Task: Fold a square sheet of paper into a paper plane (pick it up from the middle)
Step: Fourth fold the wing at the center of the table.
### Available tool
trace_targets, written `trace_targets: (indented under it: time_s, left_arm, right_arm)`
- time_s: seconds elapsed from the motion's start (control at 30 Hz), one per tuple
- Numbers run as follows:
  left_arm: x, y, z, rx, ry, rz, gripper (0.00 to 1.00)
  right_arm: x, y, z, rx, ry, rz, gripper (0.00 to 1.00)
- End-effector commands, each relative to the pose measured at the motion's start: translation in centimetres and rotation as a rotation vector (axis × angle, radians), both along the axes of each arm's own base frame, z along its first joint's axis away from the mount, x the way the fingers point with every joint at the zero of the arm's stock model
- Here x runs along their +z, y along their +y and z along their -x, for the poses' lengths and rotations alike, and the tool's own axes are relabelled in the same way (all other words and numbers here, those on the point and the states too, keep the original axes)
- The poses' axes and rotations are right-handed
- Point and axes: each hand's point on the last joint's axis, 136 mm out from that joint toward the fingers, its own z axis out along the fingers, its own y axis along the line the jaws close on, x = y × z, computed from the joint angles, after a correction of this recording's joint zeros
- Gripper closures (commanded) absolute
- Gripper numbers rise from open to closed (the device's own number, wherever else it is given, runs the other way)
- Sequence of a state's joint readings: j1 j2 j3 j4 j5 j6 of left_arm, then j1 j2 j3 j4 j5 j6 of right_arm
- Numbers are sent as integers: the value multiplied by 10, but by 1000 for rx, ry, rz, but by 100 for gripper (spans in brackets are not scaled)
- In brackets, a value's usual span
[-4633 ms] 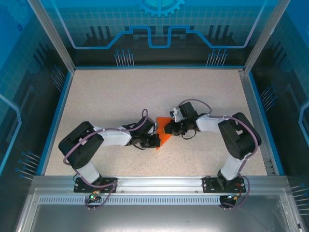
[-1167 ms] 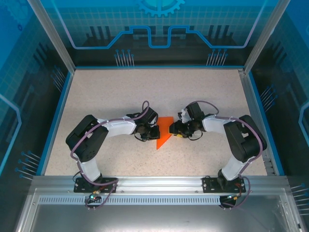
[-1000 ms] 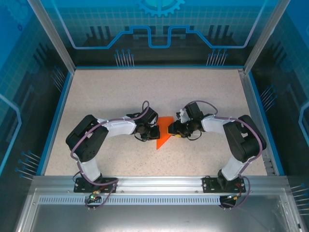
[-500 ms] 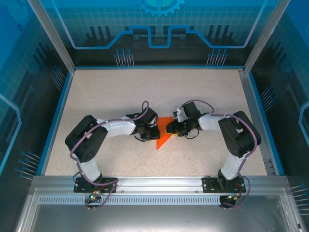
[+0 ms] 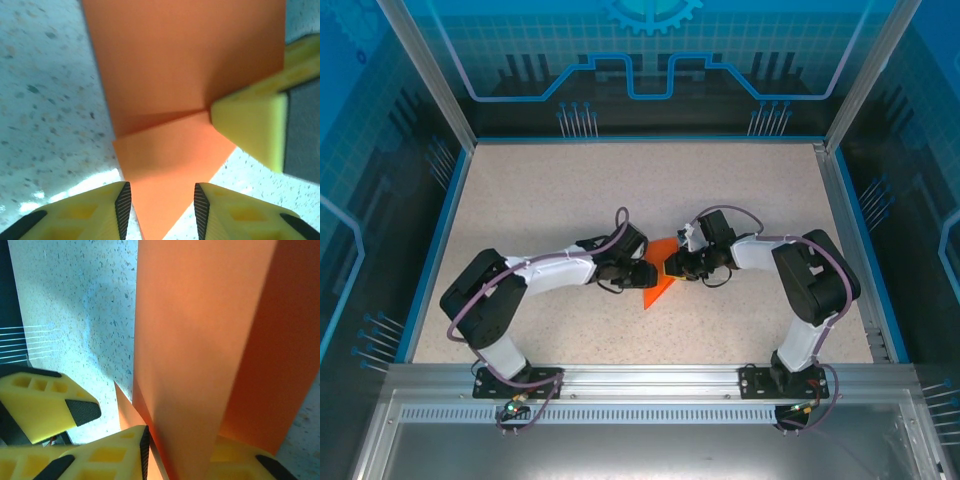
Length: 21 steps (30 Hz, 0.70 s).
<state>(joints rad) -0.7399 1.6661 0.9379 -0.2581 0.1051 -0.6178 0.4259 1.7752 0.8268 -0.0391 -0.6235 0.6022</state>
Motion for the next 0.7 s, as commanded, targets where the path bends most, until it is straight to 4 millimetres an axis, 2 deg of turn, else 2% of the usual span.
trace_targets:
  time_s: [0.0, 0.23, 0.67]
  left_arm:
    - [9, -1, 12, -68, -93, -106, 56]
    - [0, -10, 26, -107, -141, -194, 52]
    - [-9, -20, 22, -154, -191, -276, 51]
  right_arm:
    - [10, 8, -1, 18, -12, -34, 78]
    - [14, 4, -1, -34, 6, -24, 82]
    - [14, 4, -1, -46, 14, -11, 81]
